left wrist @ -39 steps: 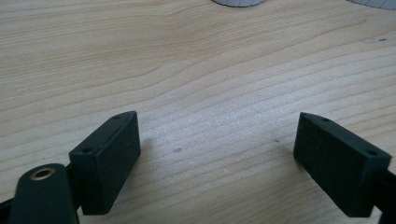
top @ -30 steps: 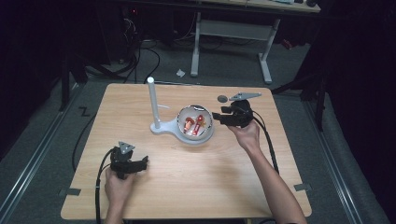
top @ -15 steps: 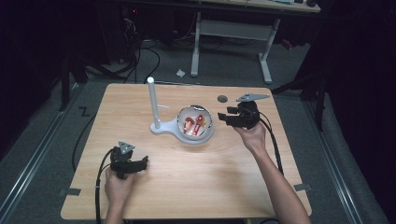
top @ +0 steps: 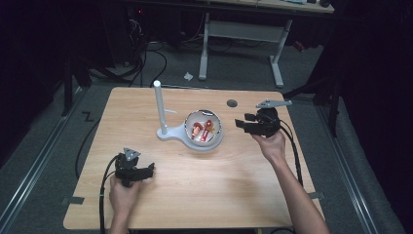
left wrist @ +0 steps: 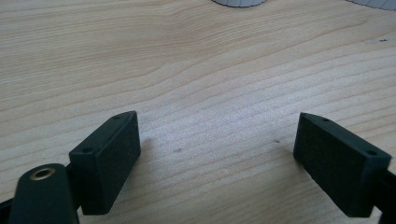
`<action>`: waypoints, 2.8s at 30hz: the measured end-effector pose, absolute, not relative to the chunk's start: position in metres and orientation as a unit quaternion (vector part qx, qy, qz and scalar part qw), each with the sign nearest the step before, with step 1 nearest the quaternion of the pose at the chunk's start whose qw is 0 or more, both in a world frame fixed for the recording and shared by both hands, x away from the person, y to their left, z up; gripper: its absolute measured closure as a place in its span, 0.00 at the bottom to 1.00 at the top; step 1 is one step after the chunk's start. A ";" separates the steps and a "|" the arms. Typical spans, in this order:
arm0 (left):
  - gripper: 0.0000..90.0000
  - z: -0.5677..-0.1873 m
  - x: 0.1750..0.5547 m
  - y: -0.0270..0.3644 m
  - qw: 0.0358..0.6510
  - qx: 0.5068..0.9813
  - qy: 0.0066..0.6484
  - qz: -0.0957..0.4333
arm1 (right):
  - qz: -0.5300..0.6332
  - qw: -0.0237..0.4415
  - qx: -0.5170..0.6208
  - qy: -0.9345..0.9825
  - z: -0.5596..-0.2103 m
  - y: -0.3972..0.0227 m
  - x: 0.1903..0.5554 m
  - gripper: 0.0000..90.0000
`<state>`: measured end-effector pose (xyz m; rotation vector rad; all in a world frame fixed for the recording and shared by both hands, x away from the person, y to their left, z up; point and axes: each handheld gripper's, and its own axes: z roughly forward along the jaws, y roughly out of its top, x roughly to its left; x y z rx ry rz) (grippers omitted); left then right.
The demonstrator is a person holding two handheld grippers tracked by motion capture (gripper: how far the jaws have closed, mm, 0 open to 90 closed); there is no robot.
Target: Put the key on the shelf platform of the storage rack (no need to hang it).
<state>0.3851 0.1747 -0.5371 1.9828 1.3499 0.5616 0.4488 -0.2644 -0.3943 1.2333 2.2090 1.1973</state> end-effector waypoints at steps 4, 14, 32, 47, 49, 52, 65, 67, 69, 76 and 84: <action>0.17 -0.537 0.385 0.175 0.332 0.759 0.516 0.215 | 0.425 0.172 0.439 0.772 -0.395 -0.271 0.444 0.53; 0.17 -0.537 0.385 0.175 0.332 0.759 0.516 0.215 | 0.429 0.178 0.450 0.763 -0.393 -0.289 0.433 0.53; 0.17 -0.537 0.385 0.175 0.332 0.759 0.516 0.215 | 0.437 0.194 0.463 0.746 -0.387 -0.315 0.407 0.52; 0.17 -0.537 0.385 0.175 0.332 0.760 0.516 0.215 | 0.450 0.201 0.474 0.730 -0.390 -0.332 0.384 0.52; 0.17 -0.537 0.385 0.175 0.332 0.759 0.517 0.215 | 0.447 0.198 0.477 0.730 -0.393 -0.336 0.382 0.52; 0.17 -0.537 0.385 0.175 0.332 0.759 0.516 0.215 | 0.449 0.198 0.482 0.726 -0.397 -0.341 0.378 0.52; 0.17 -0.537 0.385 0.175 0.332 0.760 0.516 0.215 | 0.457 0.184 0.490 0.720 -0.421 -0.346 0.370 0.52; 0.17 -0.537 0.385 0.175 0.332 0.760 0.516 0.215 | 0.453 0.184 0.490 0.722 -0.425 -0.344 0.370 0.52; 0.17 -0.537 0.385 0.175 0.332 0.760 0.516 0.215 | 0.453 0.179 0.490 0.723 -0.429 -0.343 0.370 0.52; 0.17 -0.537 0.385 0.175 0.332 0.760 0.515 0.214 | 0.453 0.171 0.493 0.723 -0.442 -0.335 0.370 0.52; 0.17 -0.537 0.385 0.175 0.332 0.761 0.515 0.214 | 0.457 0.160 0.505 0.714 -0.458 -0.324 0.367 0.52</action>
